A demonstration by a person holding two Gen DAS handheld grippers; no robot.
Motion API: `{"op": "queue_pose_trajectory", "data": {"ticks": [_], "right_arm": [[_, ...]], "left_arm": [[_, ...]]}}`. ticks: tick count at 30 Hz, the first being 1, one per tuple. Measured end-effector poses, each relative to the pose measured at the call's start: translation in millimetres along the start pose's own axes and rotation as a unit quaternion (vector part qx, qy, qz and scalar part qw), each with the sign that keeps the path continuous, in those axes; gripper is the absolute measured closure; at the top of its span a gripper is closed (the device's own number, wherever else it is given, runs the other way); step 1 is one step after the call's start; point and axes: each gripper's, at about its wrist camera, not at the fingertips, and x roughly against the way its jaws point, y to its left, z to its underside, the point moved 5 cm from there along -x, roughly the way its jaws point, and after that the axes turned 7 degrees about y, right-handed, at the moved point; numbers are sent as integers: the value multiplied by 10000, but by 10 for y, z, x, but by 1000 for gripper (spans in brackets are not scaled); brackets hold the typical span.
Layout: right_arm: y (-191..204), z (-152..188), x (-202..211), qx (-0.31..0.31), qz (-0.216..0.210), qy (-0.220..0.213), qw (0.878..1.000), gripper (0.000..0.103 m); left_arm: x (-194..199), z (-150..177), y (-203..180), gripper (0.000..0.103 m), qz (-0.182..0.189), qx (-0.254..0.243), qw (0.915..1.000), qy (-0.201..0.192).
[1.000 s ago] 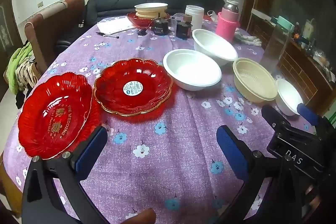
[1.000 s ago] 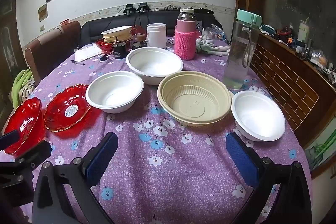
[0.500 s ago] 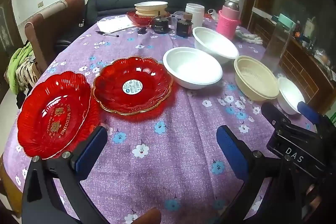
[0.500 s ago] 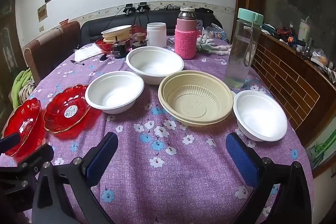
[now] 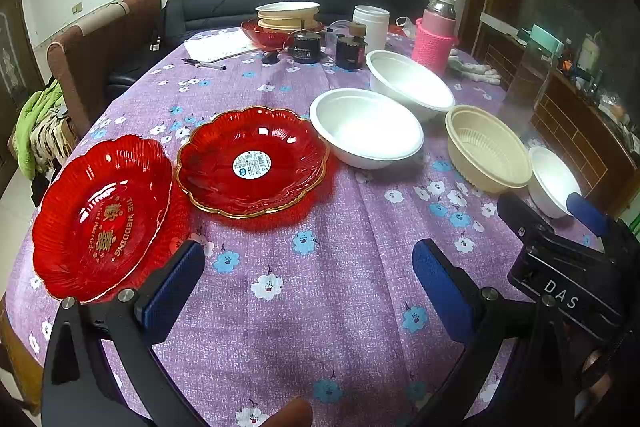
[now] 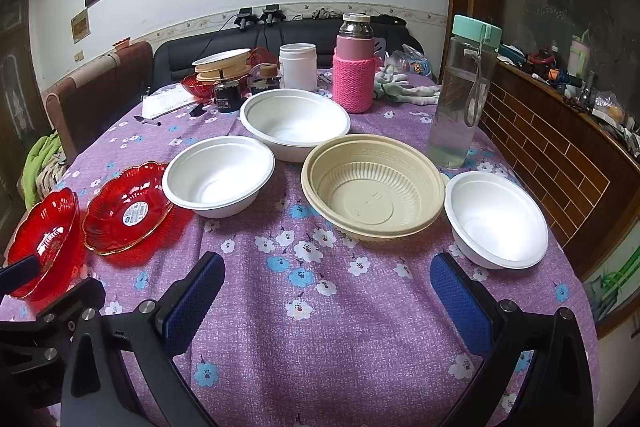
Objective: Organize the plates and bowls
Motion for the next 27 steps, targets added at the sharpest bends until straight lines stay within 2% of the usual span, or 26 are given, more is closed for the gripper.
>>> {"op": "queue_pose_trajectory", "data": {"ticks": [27], "right_arm": [[40,-23,28,13,-27,-19,10000,0]], "left_arm": [[12,18,15,0,17,27,10000,-11]]}}
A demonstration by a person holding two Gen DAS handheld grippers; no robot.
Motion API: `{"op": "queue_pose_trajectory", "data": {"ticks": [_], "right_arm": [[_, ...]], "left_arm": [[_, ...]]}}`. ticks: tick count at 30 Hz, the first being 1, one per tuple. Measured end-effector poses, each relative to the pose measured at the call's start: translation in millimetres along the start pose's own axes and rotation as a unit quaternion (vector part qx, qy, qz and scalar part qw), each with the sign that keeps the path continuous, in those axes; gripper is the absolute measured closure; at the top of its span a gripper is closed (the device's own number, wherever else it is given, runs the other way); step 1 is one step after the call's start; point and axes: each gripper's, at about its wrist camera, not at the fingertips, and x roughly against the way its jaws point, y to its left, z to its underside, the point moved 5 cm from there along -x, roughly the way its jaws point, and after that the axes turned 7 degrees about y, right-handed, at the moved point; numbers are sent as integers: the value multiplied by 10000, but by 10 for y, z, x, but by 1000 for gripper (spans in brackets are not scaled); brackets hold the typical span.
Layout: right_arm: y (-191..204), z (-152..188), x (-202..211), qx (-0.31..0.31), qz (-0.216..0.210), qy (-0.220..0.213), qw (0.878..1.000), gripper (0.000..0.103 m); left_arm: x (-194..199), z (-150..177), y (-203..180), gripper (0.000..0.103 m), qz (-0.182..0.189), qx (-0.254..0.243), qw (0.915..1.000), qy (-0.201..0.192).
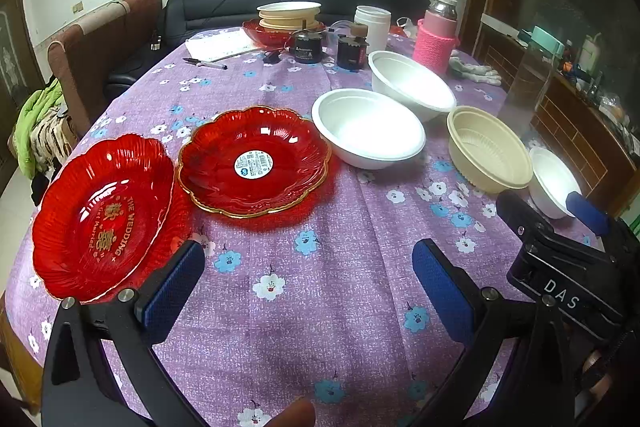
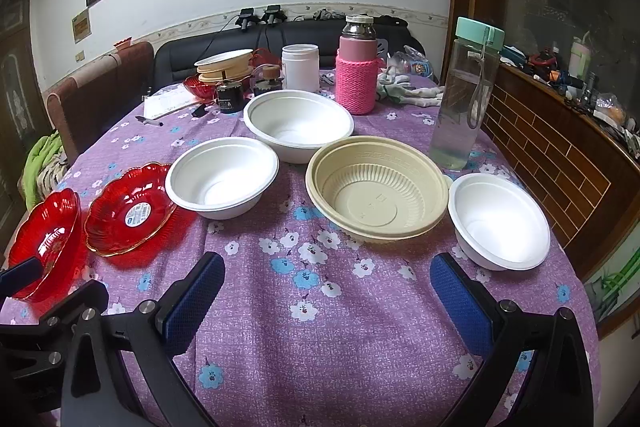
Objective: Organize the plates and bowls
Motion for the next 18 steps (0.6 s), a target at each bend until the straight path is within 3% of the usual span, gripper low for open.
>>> {"op": "queue_pose_trajectory", "data": {"ticks": [18], "right_arm": [[81,-1,-22,44,-54,19,10000,0]], "left_arm": [[4,6,83,0,-8,43,10000,26]]}}
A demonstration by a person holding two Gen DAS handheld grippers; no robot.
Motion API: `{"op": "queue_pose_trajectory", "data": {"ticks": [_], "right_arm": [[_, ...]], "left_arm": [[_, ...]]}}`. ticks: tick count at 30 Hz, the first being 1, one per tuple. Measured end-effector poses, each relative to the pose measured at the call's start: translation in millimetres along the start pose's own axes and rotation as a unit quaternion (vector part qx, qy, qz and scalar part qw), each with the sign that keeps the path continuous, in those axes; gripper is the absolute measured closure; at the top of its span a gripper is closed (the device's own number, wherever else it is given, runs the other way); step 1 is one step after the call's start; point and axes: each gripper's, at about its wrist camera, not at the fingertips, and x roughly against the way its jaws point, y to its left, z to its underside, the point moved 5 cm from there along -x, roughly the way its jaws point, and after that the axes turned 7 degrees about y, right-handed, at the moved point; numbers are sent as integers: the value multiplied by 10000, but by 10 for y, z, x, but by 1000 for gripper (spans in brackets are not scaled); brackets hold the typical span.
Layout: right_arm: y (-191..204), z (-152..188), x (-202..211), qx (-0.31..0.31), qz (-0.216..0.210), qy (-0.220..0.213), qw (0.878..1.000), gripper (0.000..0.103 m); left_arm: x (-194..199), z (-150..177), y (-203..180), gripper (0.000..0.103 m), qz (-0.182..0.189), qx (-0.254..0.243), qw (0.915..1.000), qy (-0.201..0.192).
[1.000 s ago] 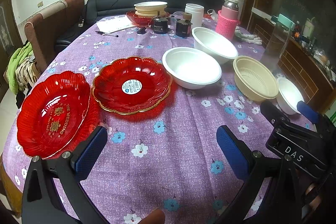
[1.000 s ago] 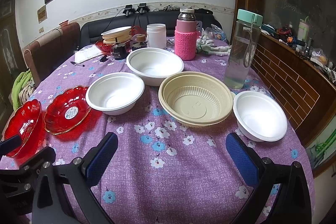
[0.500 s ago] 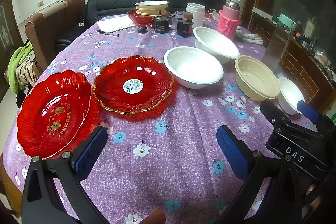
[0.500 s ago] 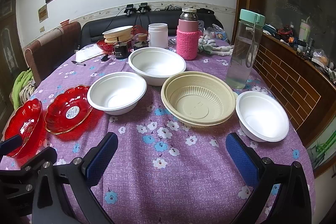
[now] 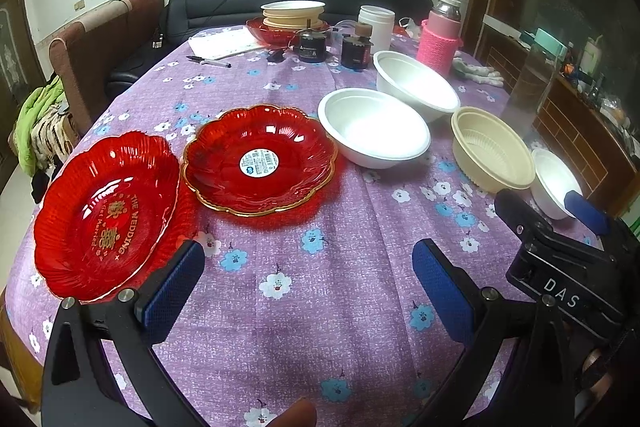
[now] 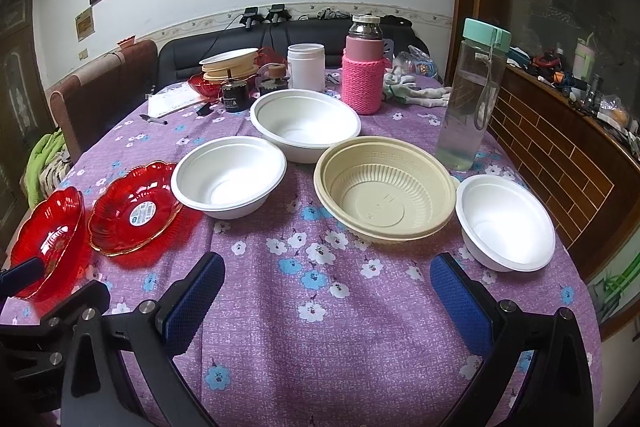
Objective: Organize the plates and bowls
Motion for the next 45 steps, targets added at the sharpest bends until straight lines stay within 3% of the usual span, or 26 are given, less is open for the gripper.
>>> {"op": "queue_pose_trajectory", "data": {"ticks": [11,14,23,27,33,36,39,44,45], "right_arm": [[255,-62,1,13,-389,38,9992,0],[455,-89,5,49,-733,95,9973,0],[1242,-118,25,353,-1540,318,9869,0],[1638,-95,44,469,-2024,595,9764,0],[2159,-13,-16,392,-2838,1191,9507,1],[2357,29,-140,156,-3202,1609,9335,1],[2455,26,-251,-119,-3259,1865,9268,1],[2616,66,-480,-350,-3360,2235,9143,15],[2634,77,-529,-384,-3342,2301,9132,18]], "left_arm": [[171,8,320,0,-127,208,9996,-146],[285,16,586,0,-313,444,9981,-305],[440,105,1446,0,-852,1159,9891,-303],[522,183,1887,0,-1068,1516,9821,-326],[383,257,2592,0,-1232,2382,9633,-120],[213,250,2723,0,-1268,2350,9636,102],[52,181,2757,0,-1324,2190,9665,205],[-93,126,2757,1,-1250,2185,9675,245],[-133,121,2760,10,-1234,2183,9676,287]]}}
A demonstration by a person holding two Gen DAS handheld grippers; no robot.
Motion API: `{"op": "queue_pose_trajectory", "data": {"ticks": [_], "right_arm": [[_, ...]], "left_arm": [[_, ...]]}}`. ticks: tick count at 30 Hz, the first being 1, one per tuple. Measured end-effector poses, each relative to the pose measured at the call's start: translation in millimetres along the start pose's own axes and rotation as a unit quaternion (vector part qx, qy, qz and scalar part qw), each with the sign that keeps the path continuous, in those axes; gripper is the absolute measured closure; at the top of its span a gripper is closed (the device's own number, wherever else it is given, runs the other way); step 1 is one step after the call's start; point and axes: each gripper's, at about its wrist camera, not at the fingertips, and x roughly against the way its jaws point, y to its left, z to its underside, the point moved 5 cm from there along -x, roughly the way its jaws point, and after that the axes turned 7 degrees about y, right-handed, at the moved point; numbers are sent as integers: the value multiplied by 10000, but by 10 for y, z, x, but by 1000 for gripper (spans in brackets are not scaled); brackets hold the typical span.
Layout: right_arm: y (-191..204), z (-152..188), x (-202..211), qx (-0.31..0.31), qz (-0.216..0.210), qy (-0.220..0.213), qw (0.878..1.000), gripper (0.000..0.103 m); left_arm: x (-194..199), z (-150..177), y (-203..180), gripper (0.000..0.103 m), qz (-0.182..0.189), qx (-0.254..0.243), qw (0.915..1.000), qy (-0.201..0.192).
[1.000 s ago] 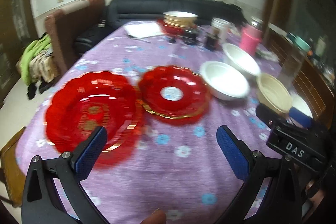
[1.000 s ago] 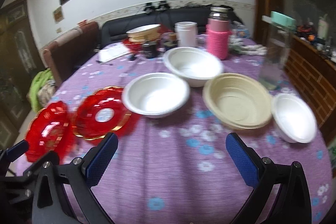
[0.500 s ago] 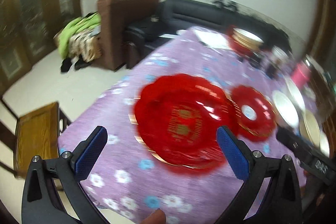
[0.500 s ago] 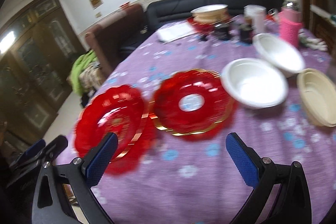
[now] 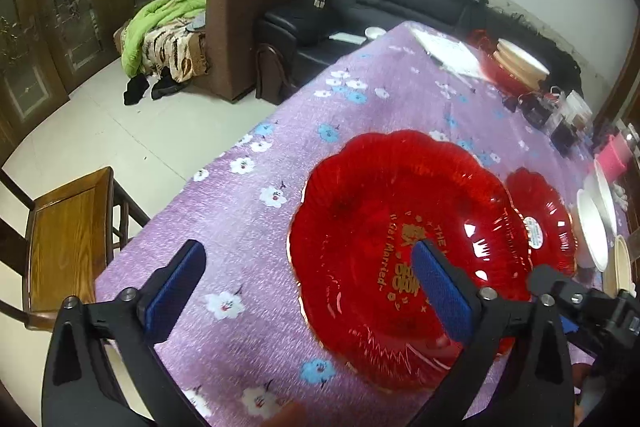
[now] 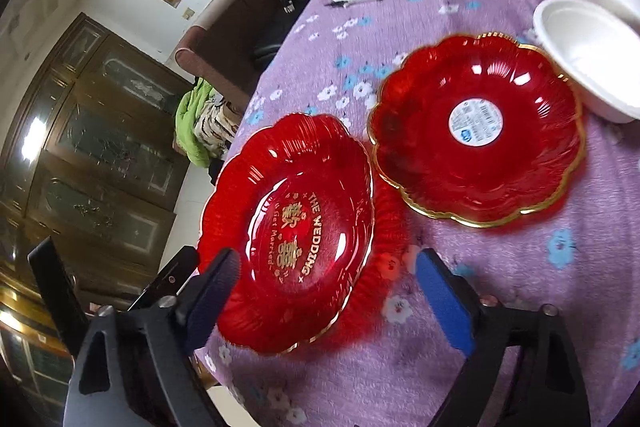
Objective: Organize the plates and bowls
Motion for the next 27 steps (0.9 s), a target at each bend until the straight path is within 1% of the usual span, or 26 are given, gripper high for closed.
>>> {"op": "queue_pose_trajectory", "data": {"ticks": [1,2,3,4,5,6,7,8,9,10,11,12,13,14,18,22,25,27], "right_arm": [[-26,-14,-43,-79,6,63,9999,28],[-34,-27,-87,-140,-2,121,9998,36],[-44,-39,-122,-164,16,163,9997,38],[-56,-50,-166,-179,36,192,9996,42],[-59,-57,-210,-201,56,240,9995,48],[-71,-69,-245,-217,68,258,9994,51],[-80,-76,-279,-239,95,285,9993,56],[-89,-81,-314,-254,114,303,9992,63],[-99,-83,-330,-254,188,307,9990,65],[-111,-91,-338,-245,269,281,9989,73],[-123,-98,-339,-240,365,264,9987,83],[-161,-102,-336,-277,490,242,9981,89],[-189,-108,-335,-313,524,252,9978,93],[-195,-101,-328,-313,498,279,9979,93],[-111,-65,-287,-109,671,271,9973,93],[-2,-75,-199,43,566,131,9983,93],[114,-86,-126,213,511,45,9985,93],[165,-74,-134,315,502,70,9982,93]], "left_arm": [[-48,-6,-14,23,32,-5,10000,69],[-93,-5,-24,30,58,-2,9999,156],[-155,-3,-28,43,92,8,9995,297],[-222,4,-28,52,159,31,9989,444],[-251,7,-32,56,190,29,9986,488],[-283,14,-38,62,187,-4,9984,529],[-307,23,-48,69,167,-50,9982,565],[-312,28,-46,71,109,-66,9984,553],[-309,31,-42,78,55,-60,9986,520],[-309,31,-22,88,-48,-43,9989,473],[-307,34,1,93,-140,-28,9989,445],[-306,36,17,93,-106,-8,9990,433],[-304,34,15,93,-84,-13,9990,433],[-298,38,13,93,-97,-35,9990,432],[-200,42,76,94,-127,54,9993,339],[-27,11,140,94,-72,146,9997,154],[83,-22,182,94,-117,229,9997,-22],[98,-33,203,94,-183,241,9995,-78]]}}
